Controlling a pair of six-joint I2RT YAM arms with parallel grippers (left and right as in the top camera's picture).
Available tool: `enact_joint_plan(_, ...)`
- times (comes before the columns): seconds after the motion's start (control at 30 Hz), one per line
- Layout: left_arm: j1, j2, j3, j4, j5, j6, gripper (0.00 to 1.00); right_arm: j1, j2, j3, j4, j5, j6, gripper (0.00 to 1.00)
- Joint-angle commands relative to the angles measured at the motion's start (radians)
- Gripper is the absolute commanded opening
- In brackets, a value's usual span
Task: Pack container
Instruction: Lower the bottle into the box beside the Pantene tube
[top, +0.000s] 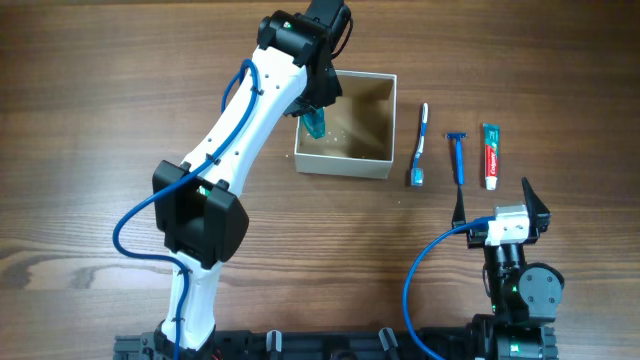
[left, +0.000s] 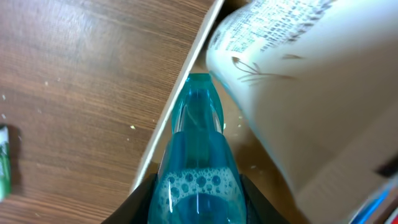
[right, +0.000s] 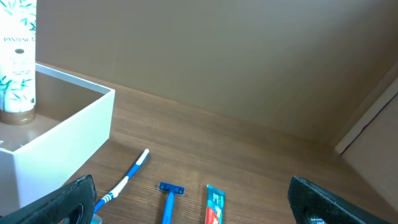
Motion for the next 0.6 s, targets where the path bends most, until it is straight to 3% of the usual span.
enact_joint_plan(0.0, 0.005, 0.002, 0.010, -0.011, -0.083, -0.148, 0.04, 0.004, -0.008, -0.001, 0.003, 0.017, 0.019, 1.00)
enact_joint_plan(0.3, 0.005, 0.002, 0.010, -0.012, -0.084, -0.159, 0.04, 0.004, -0.008, -0.001, 0.003, 0.016, 0.019, 1.00)
enact_joint_plan(0.43, 0.005, 0.002, 0.010, -0.012, -0.084, -0.159, 0.15, 0.004, -0.008, -0.001, 0.003, 0.016, 0.019, 1.00)
enact_joint_plan(0.57, 0.005, 0.002, 0.010, -0.012, -0.084, -0.158, 0.16, 0.004, -0.008, -0.001, 0.003, 0.016, 0.019, 1.00)
